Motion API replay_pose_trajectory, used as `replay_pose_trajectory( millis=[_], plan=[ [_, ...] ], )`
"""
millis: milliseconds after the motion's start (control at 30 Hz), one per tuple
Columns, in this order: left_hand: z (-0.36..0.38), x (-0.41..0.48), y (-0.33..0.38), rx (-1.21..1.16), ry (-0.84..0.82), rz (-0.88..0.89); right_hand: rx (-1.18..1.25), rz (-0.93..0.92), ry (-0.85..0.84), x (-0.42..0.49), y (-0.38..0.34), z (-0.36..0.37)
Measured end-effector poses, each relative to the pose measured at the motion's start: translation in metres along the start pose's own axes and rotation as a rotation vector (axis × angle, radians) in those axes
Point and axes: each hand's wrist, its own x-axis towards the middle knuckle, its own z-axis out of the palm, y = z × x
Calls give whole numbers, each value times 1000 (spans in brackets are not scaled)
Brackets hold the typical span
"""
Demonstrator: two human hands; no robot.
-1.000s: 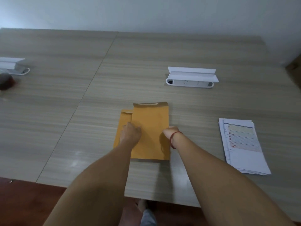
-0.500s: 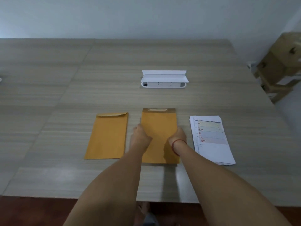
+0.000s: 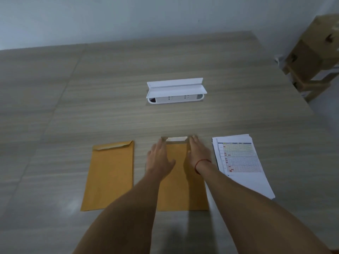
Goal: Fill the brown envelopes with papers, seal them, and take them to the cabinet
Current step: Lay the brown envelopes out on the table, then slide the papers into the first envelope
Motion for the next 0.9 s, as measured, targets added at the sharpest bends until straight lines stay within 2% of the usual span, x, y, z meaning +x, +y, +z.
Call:
replay_pose_trajectory(
  millis=[167, 467, 600, 767, 900],
  plan=[
    [15, 13, -5, 52, -105, 38, -96, -33, -174, 13, 7, -1],
    [-3, 18, 31, 66, -153, -46, -1, -54, -110, 4, 36, -34],
    [-4, 6, 80, 11, -140, -61, -20, 42, -108, -10, 79, -56],
    [12, -14, 135, -227, -181, -142, -23, 221, -31, -34, 132, -73],
    [30, -27, 162, -377, -201, -185, 73, 373, -5, -48, 162, -74]
  ],
)
